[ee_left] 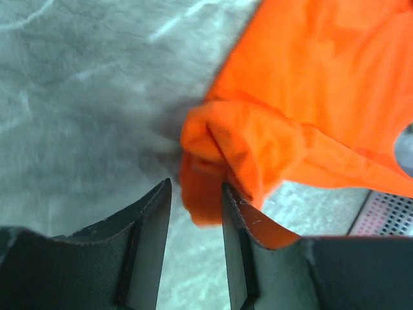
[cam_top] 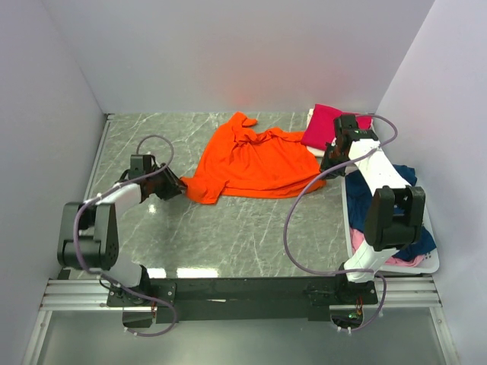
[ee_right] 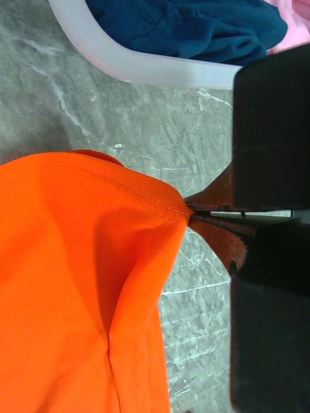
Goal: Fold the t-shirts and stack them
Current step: Flatten the tshirt out
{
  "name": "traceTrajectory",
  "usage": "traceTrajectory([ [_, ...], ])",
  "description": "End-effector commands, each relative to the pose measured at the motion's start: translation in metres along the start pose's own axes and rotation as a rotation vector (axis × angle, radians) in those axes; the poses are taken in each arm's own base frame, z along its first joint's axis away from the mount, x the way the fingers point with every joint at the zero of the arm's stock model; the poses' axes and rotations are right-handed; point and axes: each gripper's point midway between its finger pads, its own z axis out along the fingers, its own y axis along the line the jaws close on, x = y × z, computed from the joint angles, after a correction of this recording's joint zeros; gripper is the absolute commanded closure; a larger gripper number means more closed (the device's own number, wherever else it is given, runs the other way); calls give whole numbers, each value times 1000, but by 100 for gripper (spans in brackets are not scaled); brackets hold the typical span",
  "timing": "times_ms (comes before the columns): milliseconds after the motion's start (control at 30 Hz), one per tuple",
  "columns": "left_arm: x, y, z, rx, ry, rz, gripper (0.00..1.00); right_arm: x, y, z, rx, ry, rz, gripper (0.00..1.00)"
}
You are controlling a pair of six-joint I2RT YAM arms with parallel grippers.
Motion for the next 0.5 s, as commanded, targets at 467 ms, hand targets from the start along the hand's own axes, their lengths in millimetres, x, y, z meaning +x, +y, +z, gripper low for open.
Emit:
traceTrajectory([
  [467,-5,4,-31,-83,-110,12,50,-12,9,-2,-45,-18,14,100],
])
